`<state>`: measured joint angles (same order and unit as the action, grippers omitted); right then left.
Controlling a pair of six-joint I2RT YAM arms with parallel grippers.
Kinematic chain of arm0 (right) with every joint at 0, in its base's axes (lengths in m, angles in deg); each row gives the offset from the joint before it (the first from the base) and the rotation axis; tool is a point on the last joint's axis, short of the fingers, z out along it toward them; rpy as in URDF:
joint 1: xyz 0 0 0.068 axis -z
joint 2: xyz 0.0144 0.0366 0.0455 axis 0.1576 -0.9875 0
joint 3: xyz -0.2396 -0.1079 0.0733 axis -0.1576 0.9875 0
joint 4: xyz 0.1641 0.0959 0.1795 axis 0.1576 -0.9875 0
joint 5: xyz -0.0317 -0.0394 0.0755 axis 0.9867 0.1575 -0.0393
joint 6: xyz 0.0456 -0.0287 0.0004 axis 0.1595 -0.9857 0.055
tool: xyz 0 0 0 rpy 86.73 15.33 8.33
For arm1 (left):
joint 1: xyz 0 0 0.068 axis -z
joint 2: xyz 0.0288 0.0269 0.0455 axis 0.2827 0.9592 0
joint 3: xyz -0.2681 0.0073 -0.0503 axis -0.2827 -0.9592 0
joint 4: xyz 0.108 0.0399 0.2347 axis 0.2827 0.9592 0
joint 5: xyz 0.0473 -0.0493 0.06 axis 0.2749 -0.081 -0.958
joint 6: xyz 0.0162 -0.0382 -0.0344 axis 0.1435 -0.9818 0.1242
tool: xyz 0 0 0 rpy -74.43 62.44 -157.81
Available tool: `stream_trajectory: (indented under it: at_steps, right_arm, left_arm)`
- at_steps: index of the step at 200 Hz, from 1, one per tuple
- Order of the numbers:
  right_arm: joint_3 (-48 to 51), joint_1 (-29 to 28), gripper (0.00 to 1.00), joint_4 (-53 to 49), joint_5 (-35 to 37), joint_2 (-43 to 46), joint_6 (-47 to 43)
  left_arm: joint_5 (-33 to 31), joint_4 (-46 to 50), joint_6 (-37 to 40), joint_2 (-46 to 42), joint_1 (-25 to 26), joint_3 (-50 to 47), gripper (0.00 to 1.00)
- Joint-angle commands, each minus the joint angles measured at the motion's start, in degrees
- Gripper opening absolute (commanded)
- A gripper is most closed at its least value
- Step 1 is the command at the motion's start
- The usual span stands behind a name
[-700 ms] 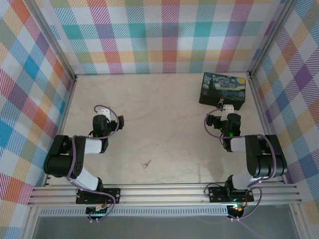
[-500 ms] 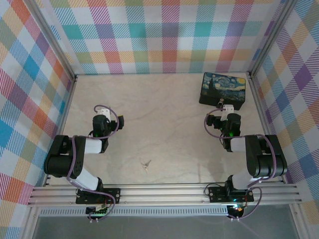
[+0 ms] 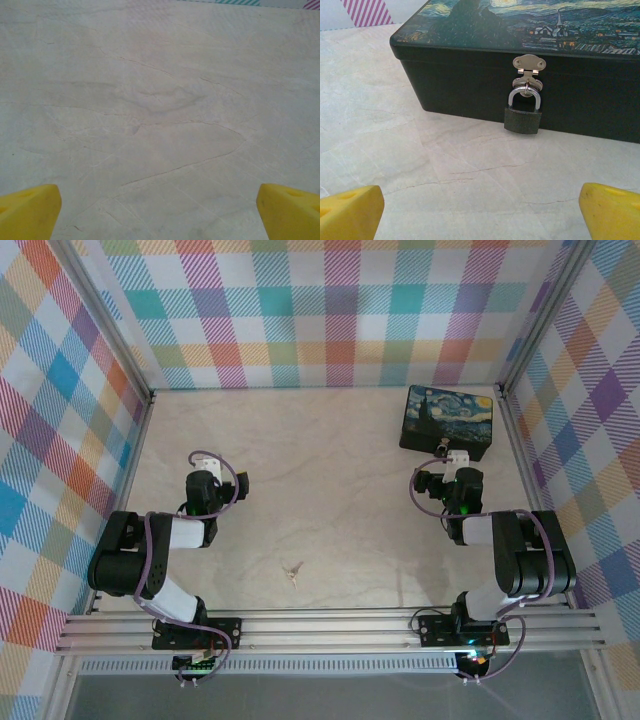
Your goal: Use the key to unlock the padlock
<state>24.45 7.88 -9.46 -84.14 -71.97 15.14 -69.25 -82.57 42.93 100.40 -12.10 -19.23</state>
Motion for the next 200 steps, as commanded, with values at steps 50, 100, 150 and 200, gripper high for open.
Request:
stream_trajectory:
  at_steps: [50,100,150,200]
  right_arm:
    - [0.0,0.3,1.0,1.5,-1.0,0.0,-0.9]
    - [-11.3,0.3,0.99,-24.7,3.7,6.2,1.8]
    - [-28.4,1.4,0.95,-47.5,4.1,1.3,24.5]
    - [-42.5,9.7,0.93,-61.4,-2.1,-6.2,43.0]
  left_arm:
    - [1.3,0.2,0.6,0.2,-0.7,0.6,1.0]
    - [-7.3,18.5,-3.3,-4.5,-1.2,9.2,1.0]
    - [-14.8,33.7,-14.6,-9.0,-1.5,19.4,1.0]
    - [-19.2,53.1,-25.1,-7.2,-1.7,30.1,1.0]
